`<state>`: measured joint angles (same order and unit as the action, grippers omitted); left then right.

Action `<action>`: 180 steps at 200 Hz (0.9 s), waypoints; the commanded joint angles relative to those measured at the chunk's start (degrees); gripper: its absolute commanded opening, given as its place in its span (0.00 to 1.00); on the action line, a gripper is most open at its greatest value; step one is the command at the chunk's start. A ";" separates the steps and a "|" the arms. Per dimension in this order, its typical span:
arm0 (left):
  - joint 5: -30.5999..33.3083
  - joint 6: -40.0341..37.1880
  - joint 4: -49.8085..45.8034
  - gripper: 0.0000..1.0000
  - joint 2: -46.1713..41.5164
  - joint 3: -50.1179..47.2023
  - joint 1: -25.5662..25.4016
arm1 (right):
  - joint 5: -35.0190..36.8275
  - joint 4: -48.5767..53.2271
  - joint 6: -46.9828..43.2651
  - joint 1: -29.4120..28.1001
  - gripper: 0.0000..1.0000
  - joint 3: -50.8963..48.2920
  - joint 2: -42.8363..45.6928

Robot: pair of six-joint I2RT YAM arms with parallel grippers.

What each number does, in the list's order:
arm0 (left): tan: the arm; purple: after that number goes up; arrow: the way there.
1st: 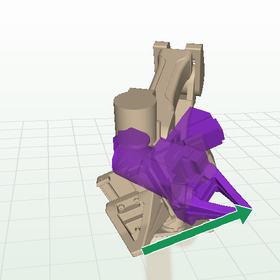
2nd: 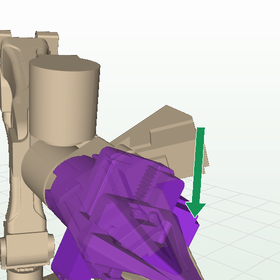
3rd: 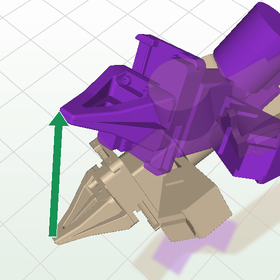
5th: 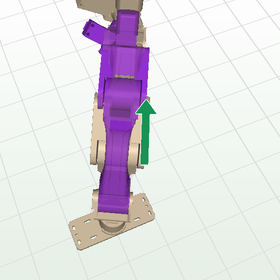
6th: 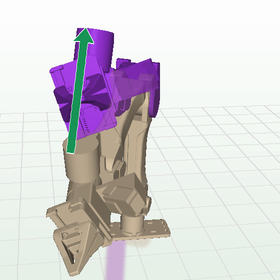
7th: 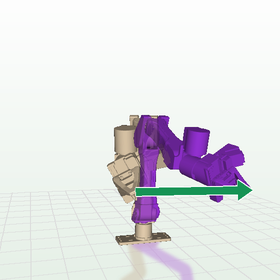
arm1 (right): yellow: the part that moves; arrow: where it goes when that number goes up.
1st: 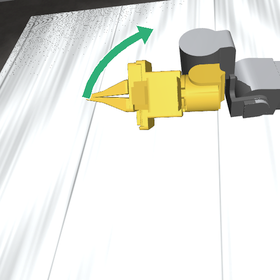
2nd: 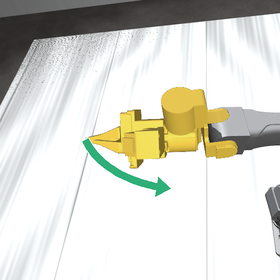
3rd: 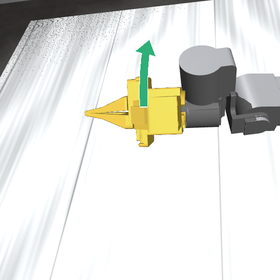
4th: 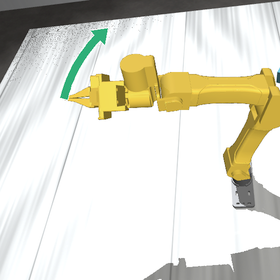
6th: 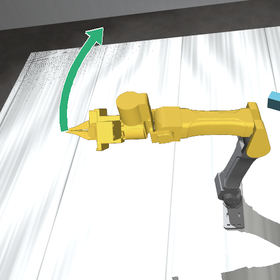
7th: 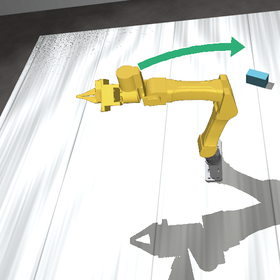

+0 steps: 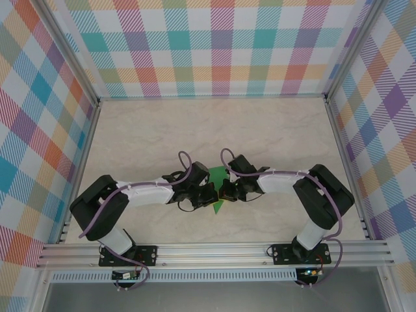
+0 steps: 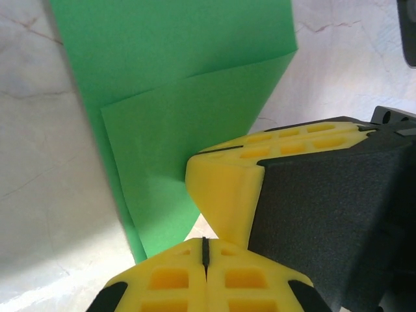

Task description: Fold a paper plane with a square sheet of paper (pick it up from the middle)

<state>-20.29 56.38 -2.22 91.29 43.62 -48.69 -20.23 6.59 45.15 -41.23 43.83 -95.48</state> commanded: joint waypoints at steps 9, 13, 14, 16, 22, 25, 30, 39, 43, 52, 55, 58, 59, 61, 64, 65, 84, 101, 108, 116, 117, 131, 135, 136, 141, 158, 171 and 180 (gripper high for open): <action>0.20 0.32 0.89 0.00 1.66 -0.64 -1.51 | -2.60 -2.20 -1.20 0.10 0.00 2.11 -0.31; 0.39 0.14 0.76 0.00 1.78 -0.64 -1.57 | -2.61 -2.32 -1.20 0.19 0.00 2.03 -0.24; 0.46 0.18 0.70 0.00 1.83 -0.68 -1.58 | -2.61 -2.32 -1.20 0.19 0.00 2.04 -0.23; 0.57 0.10 0.61 0.00 1.87 -0.60 -1.54 | -2.51 -2.34 -1.27 0.19 0.00 2.04 -0.19; 0.89 -0.04 0.45 0.00 2.15 -0.50 -1.57 | -2.37 -2.29 -1.28 0.23 0.00 1.88 -0.02; 0.95 -0.12 0.33 0.00 2.34 -0.51 -1.54 | -2.40 -2.42 -1.36 0.27 0.00 1.84 0.08; 1.05 -0.21 0.39 0.00 2.68 -0.39 -1.51 | -2.32 -2.44 -1.38 0.28 0.00 1.70 0.19; 1.13 -0.17 0.53 0.00 3.08 -0.38 -1.52 | -2.14 -2.47 -1.55 0.36 0.00 1.46 0.63; 1.19 -0.21 0.60 0.00 3.32 -0.30 -1.51 | -2.05 -2.52 -1.63 0.43 0.00 1.33 0.85; 1.27 -0.30 0.64 0.00 3.67 -0.29 -1.52 | -2.04 -2.84 -1.97 0.53 0.00 0.85 1.46; 1.35 -0.31 0.58 0.00 3.72 -0.29 -1.57 | -1.97 -2.89 -2.06 0.54 0.00 0.68 1.71; 1.46 -0.32 0.48 0.00 3.79 -0.29 -1.65 | -1.99 -3.08 -2.22 0.54 0.00 0.43 1.93; 1.47 -0.31 0.47 0.00 3.80 -0.29 -1.62 | -1.96 -3.12 -2.24 0.54 0.00 0.36 2.04; 1.53 -0.29 0.42 0.00 3.81 -0.35 -1.66 | -1.99 -3.26 -2.32 0.65 0.00 0.13 2.16; 1.57 -0.38 0.44 0.00 3.81 -0.40 -1.60 | -2.05 -3.45 -2.53 0.65 0.00 -0.12 2.44; 1.61 -0.39 0.41 0.00 3.81 -0.39 -1.64 | -2.03 -3.48 -2.57 0.64 0.00 -0.18 2.51; 2.27 -0.72 -0.40 0.00 3.56 -0.53 -1.60 | -2.21 -4.76 -3.36 0.98 0.00 -1.98 4.18; 2.58 -0.92 -0.77 0.00 3.55 -0.47 -1.63 | -2.15 -5.24 -3.88 1.37 0.00 -3.35 5.32; 2.55 -1.01 -0.82 0.00 3.60 -0.49 -1.62 | -2.29 -5.68 -3.93 1.57 0.00 -3.95 5.60; 2.54 -1.14 -0.85 0.00 3.64 -0.40 -1.59 | -2.62 -6.14 -4.00 1.76 0.00 -4.48 5.99; 2.54 -1.12 -0.86 0.00 3.64 -0.38 -1.63 | -2.67 -6.23 -4.01 1.77 0.00 -4.51 6.04; 2.59 -1.19 -1.01 0.00 3.63 -0.24 -1.65 | -2.84 -6.34 -4.09 1.95 0.00 -4.73 6.05; 2.54 -1.25 -1.08 0.00 3.59 -0.22 -1.60 | -2.96 -6.41 -4.21 1.92 0.00 -4.69 5.94; 2.54 -1.22 -1.10 0.00 3.61 -0.21 -1.59 | -3.06 -6.37 -4.20 1.94 0.00 -4.69 5.88; 2.54 -1.33 -1.20 0.00 3.61 -0.16 -1.63 | -3.17 -6.19 -4.28 1.95 0.00 -4.58 5.55; 2.55 -1.45 -1.30 0.00 3.77 0.01 -1.59 | -3.60 -6.20 -4.49 1.95 0.00 -4.50 4.35; 2.36 -1.53 -1.31 0.00 3.72 0.04 -1.62 | -3.76 -6.18 -4.54 1.95 0.00 -4.50 3.13; 2.36 -1.54 -1.31 0.00 3.68 0.10 -1.60 | -3.83 -6.37 -4.53 1.95 0.00 -4.60 2.43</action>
<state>-18.37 55.92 -2.07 94.45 43.64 -49.12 -22.41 1.69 42.30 -39.66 39.83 -90.76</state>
